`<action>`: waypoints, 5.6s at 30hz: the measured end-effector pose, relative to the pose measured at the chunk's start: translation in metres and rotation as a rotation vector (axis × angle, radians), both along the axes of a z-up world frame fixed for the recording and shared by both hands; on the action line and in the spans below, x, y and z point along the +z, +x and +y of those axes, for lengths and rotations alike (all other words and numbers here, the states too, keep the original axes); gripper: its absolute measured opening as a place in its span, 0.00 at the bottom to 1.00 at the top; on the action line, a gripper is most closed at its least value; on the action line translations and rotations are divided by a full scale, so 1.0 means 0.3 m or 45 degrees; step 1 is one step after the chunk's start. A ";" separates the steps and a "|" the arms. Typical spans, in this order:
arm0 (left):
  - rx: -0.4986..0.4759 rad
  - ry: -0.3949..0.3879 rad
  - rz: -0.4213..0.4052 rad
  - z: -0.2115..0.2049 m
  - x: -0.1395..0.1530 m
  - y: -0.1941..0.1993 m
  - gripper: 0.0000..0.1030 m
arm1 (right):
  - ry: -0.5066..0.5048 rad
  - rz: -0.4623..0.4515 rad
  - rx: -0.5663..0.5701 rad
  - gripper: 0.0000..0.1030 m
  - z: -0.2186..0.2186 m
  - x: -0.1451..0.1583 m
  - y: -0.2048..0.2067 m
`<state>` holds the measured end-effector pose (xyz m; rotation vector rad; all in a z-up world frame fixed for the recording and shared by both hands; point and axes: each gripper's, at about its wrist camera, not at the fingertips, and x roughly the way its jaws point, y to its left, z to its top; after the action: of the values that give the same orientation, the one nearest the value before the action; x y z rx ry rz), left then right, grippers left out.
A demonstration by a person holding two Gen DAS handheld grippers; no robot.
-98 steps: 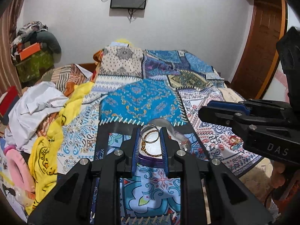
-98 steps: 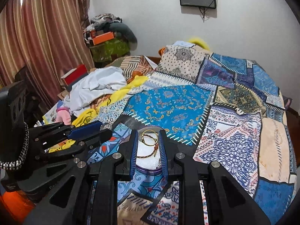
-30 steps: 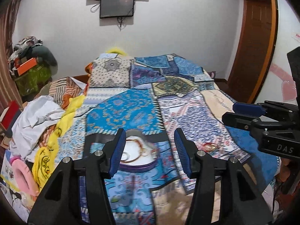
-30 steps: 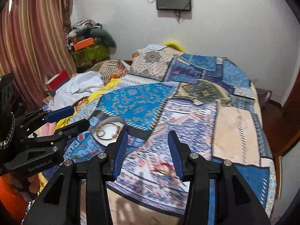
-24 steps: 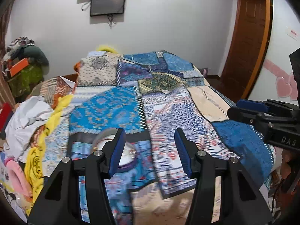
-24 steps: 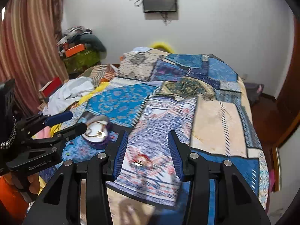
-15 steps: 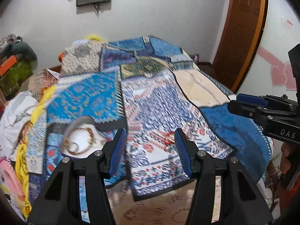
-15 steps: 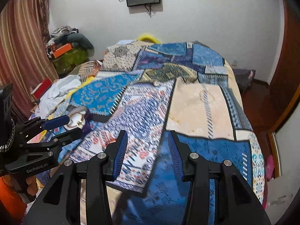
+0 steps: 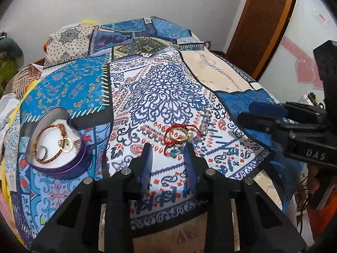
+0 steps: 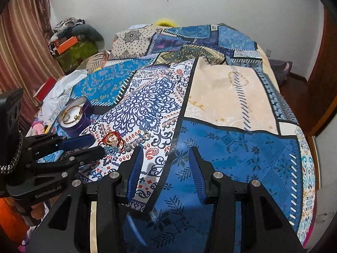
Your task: Organize jewelry
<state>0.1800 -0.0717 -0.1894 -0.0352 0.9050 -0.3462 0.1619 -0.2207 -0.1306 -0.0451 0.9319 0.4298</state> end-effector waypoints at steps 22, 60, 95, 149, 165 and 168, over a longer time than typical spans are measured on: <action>-0.025 -0.081 -0.021 0.036 0.010 -0.040 0.06 | 0.024 0.045 0.155 0.23 0.144 -0.060 0.029; 0.129 -0.110 -0.374 0.217 0.348 -0.182 0.06 | 0.106 -0.253 0.134 0.09 0.197 0.238 -0.093; 0.311 -0.123 -0.323 0.559 0.243 -0.150 0.06 | 0.063 -0.150 0.356 0.09 0.609 0.126 -0.020; 0.381 -0.068 -0.164 0.631 0.156 -0.099 0.35 | -0.138 -0.037 0.402 0.31 0.715 -0.015 0.019; 0.273 -0.017 -0.228 0.431 0.254 -0.131 0.41 | -0.060 -0.208 0.241 0.42 0.455 0.154 -0.048; 0.239 -0.008 -0.225 0.376 0.257 -0.124 0.41 | -0.061 -0.219 0.189 0.42 0.378 0.164 -0.055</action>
<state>0.1427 0.0412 -0.1123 -0.0937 0.7194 -0.1739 0.1455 -0.1073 -0.0813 -0.1926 0.7721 0.5323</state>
